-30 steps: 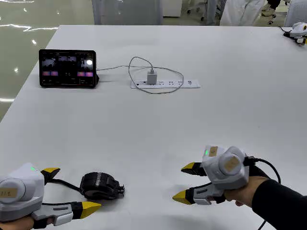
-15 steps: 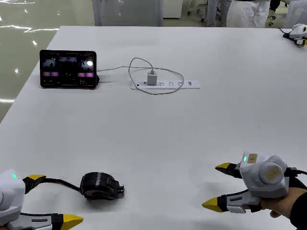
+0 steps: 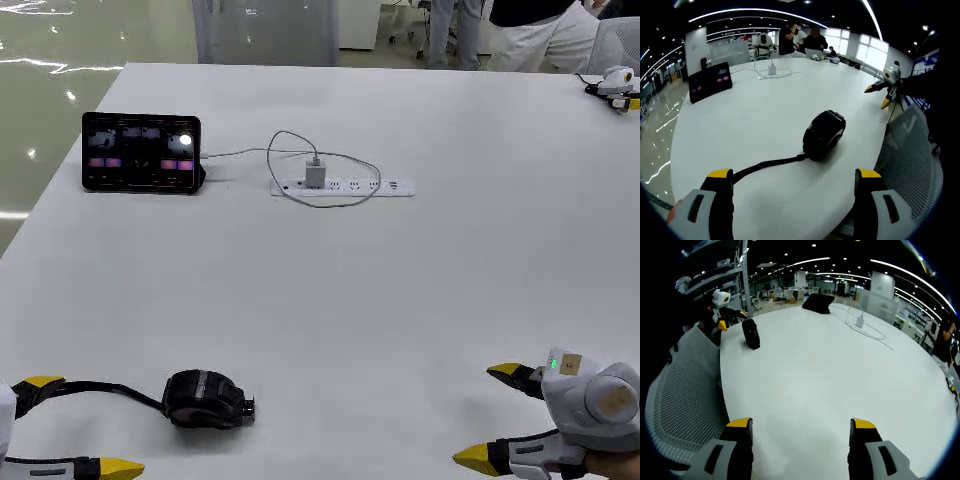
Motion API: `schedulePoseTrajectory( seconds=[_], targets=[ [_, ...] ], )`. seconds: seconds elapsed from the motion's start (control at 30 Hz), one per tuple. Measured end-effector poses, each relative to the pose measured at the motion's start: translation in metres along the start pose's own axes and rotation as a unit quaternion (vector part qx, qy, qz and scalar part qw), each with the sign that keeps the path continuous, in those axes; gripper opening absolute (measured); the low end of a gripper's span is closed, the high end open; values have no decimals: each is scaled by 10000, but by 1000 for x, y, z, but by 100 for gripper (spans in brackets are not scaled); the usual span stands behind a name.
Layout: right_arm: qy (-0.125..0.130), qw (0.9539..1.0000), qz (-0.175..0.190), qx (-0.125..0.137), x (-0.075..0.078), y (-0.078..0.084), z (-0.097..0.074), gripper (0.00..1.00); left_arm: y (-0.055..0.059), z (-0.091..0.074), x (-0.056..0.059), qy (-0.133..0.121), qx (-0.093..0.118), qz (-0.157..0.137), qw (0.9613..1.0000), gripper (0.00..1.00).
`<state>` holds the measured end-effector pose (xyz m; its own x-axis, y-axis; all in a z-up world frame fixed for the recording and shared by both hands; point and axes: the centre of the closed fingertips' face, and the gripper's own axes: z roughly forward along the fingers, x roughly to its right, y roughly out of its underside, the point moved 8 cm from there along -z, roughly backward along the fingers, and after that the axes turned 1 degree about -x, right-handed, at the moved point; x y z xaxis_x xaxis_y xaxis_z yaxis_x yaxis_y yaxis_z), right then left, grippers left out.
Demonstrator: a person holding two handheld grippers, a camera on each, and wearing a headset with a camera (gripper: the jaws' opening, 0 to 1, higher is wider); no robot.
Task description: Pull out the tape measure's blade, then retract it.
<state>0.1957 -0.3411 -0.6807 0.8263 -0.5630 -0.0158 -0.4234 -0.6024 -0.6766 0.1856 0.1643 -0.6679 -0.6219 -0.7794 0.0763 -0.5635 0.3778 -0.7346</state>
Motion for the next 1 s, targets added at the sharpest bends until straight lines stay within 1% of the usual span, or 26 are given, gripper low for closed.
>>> schedulePoseTrajectory(
  seconds=[0.07,0.13,0.3,0.37,0.43,0.5,0.67,0.77,0.83,0.87,1.0],
  targets=[
    [18,10000,77,-8,1,3,-1,79,0,-1,0,-3,0,-17,10000,99],
    [32,9999,161,-41,1,6,-2,84,0,-1,0,-19,-19,-33,10000,99],
    [122,9995,271,54,-1,11,-7,89,-1,-3,-3,-92,-8,-30,10000,99],
    [133,9994,309,91,-2,14,-7,93,-1,-4,-4,-116,-7,-26,9999,99],
    [116,9993,343,81,-2,17,-8,96,0,-5,-6,-131,12,-58,9999,99],
    [151,9992,355,66,-2,18,-9,99,1,-5,-6,-131,8,-68,9999,99],
    [181,9991,349,163,-3,18,-14,99,4,-6,-7,-103,-40,-43,9999,99],
    [187,9991,349,144,-4,20,-14,99,4,-7,-7,-125,-18,-41,9999,99],
    [186,9991,350,130,-5,21,-14,99,4,-7,-6,-83,-17,-86,9999,99],
    [183,9991,358,129,-5,21,-14,99,3,-7,-7,-124,1,-36,9999,99],
    [187,9991,366,131,-6,23,-16,99,4,-8,-7,-126,-9,-25,9999,99]
  ],
)
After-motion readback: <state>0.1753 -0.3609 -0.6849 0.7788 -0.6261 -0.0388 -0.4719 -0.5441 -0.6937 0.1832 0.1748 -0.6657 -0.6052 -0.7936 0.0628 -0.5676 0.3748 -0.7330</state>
